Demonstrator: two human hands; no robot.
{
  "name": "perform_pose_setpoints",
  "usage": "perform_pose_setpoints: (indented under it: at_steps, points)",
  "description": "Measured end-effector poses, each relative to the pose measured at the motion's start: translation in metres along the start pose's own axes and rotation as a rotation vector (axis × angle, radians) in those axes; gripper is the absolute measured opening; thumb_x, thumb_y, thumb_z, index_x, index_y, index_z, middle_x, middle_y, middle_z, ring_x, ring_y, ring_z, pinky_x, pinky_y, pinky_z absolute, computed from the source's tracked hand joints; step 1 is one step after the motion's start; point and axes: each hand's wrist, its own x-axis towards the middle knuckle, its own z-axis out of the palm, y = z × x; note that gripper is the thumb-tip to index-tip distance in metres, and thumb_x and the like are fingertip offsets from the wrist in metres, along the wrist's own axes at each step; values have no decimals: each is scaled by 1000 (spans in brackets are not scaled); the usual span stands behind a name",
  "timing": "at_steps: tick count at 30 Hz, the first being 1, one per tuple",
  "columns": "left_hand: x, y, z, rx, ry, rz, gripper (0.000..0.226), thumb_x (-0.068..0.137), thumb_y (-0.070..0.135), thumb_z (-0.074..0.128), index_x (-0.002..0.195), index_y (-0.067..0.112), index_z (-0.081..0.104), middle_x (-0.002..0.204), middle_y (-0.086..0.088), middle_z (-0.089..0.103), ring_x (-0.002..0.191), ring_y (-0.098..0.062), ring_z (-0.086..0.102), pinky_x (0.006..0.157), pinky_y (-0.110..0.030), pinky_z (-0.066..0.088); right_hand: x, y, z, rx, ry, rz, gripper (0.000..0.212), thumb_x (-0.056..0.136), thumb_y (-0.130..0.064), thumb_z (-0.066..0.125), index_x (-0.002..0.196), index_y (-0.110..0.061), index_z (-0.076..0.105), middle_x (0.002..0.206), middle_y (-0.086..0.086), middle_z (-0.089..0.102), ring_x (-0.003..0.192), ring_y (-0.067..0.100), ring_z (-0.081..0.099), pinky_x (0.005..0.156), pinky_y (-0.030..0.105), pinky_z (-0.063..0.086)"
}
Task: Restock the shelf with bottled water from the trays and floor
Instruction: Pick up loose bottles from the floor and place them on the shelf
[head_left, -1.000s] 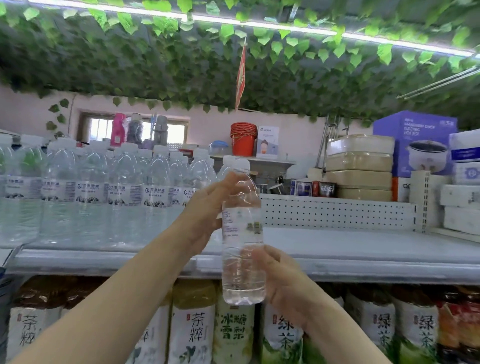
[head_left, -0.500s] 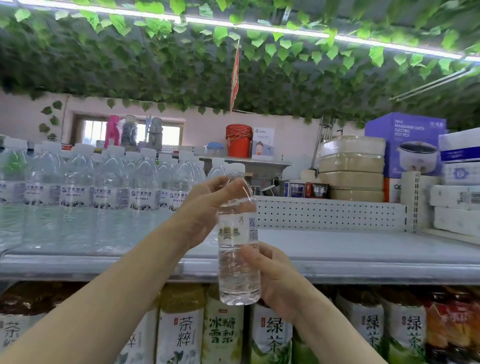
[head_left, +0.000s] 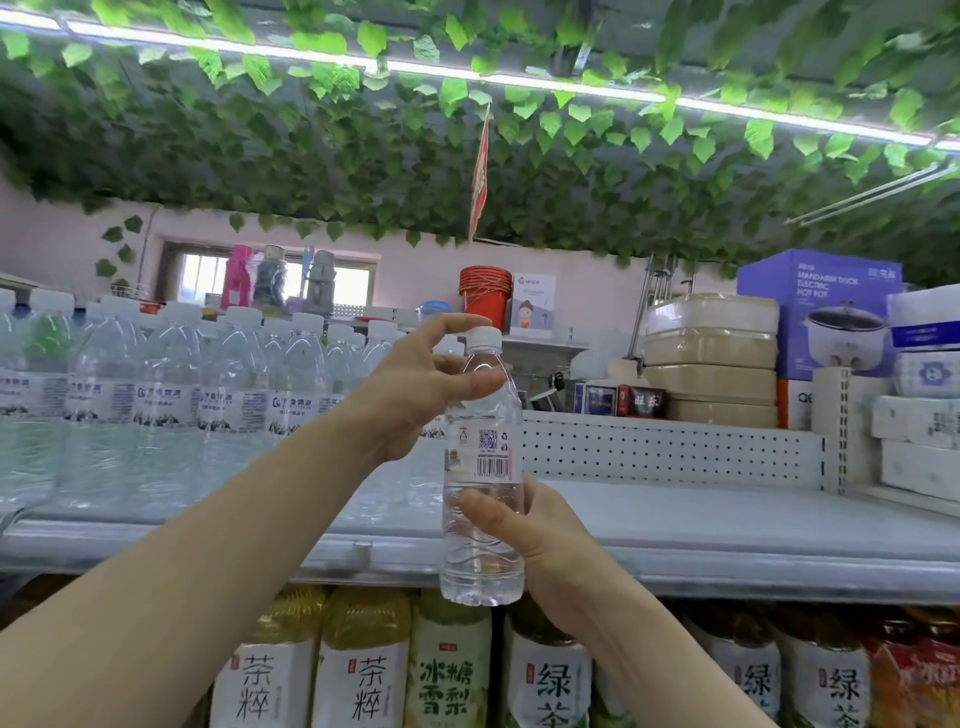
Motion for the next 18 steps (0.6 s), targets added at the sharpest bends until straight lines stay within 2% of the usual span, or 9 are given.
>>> perform_pose_setpoints:
  at_steps: [3,5,7,9,11,13,14,16,18]
  points:
    - [1,0,-8,-117,-24,-7,65,63,8,77,124,25,62,106,-24,70,95,-35,68,94,-54,52,2,-5,-4,111,-104,105,67,81,-58,73,131,-14,65,125,10,72,119,31,66,103,52,53]
    - [1,-1,-15,-191,-57,-7,64,67,3,74,127,21,61,117,-29,67,102,-37,68,91,-50,54,3,-5,-8,175,-178,131,60,90,-51,65,135,-13,63,131,14,68,122,35,64,104,56,50]
    - [1,-2,-20,-222,-102,-21,63,71,2,72,130,19,59,120,-28,66,105,-35,67,93,-46,53,7,0,-8,219,-184,108,67,83,-45,76,137,-9,60,132,19,66,120,37,64,103,57,51]
    - [2,0,-22,-183,-122,-30,60,72,7,73,128,21,60,117,-23,70,106,-31,67,100,-50,50,13,6,-5,250,-90,115,90,73,-41,89,145,-5,48,129,18,68,118,35,67,103,56,51]
    - [3,2,-21,-102,-108,-37,61,68,15,78,126,24,60,115,-18,72,109,-31,68,102,-52,50,17,7,-1,188,20,88,105,62,-43,97,145,-7,43,120,11,74,113,29,70,107,53,49]
    - [5,2,-18,-44,-77,-42,67,64,16,81,126,25,60,114,-19,71,109,-35,68,98,-53,52,18,7,2,80,69,56,108,53,-49,97,141,-13,45,115,8,75,110,23,71,110,48,46]
    - [6,1,-16,-48,-56,-44,67,62,14,81,125,24,60,114,-21,70,109,-37,67,96,-52,54,17,6,2,56,63,43,105,53,-51,97,139,-16,47,113,6,75,107,19,72,109,43,47]
    - [7,-1,-15,-106,-25,-42,64,62,9,79,123,21,63,115,-25,68,110,-42,66,93,-52,55,14,1,2,49,9,62,83,60,-48,93,127,-22,50,104,-4,75,100,9,71,103,34,49]
    - [7,-2,-17,-175,-16,-35,63,62,6,77,122,18,64,116,-27,68,112,-43,65,97,-56,52,12,0,-4,114,-89,92,74,72,-44,89,128,-10,56,118,3,73,110,18,68,106,41,49]
